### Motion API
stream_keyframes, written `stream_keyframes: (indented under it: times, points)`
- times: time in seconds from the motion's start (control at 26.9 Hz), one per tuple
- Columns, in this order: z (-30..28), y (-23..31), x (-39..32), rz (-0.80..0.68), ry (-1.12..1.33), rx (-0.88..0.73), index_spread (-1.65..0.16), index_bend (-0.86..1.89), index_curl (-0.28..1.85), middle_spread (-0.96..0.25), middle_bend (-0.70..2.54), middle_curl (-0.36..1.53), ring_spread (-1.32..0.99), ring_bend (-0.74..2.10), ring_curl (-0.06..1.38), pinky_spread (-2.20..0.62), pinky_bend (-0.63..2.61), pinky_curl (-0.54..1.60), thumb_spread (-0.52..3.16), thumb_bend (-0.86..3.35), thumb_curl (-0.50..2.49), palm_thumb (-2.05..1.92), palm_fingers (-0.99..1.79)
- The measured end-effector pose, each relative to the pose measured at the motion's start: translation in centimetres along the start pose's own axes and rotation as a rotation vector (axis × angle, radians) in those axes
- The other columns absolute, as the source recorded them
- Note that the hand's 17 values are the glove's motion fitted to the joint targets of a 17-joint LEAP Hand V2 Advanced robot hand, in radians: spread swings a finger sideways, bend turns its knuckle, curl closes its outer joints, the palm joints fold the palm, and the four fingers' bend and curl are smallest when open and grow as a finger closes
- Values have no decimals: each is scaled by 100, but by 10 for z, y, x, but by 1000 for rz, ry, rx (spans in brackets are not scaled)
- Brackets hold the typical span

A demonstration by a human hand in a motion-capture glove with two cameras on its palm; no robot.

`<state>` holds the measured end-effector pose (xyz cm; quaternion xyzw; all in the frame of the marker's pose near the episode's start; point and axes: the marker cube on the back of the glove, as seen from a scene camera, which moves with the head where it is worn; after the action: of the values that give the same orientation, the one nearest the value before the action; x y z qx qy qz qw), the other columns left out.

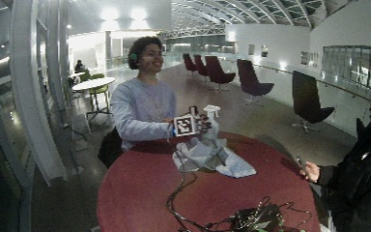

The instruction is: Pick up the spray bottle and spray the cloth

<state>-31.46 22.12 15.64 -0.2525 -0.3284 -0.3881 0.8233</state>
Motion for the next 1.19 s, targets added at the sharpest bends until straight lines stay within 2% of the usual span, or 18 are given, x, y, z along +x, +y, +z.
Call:
stream_keyframes:
  times: [0.22,0.63,0.89,1.19]
  points:
    - [-86,51,16,47,274,138,-25,21,36,-2,24,42,3,34,32,17,18,28,109,-2,45,77,75]
    - [-194,127,94,326,529,271,-28,16,38,-1,25,42,3,28,32,21,15,27,111,-3,43,73,70]
    - [-231,150,114,405,607,313,-30,16,37,-2,27,43,4,25,31,22,15,26,111,-2,42,72,66]
    - [-233,160,119,435,668,295,-31,16,36,-2,27,42,4,26,32,22,15,25,111,-2,41,73,66]
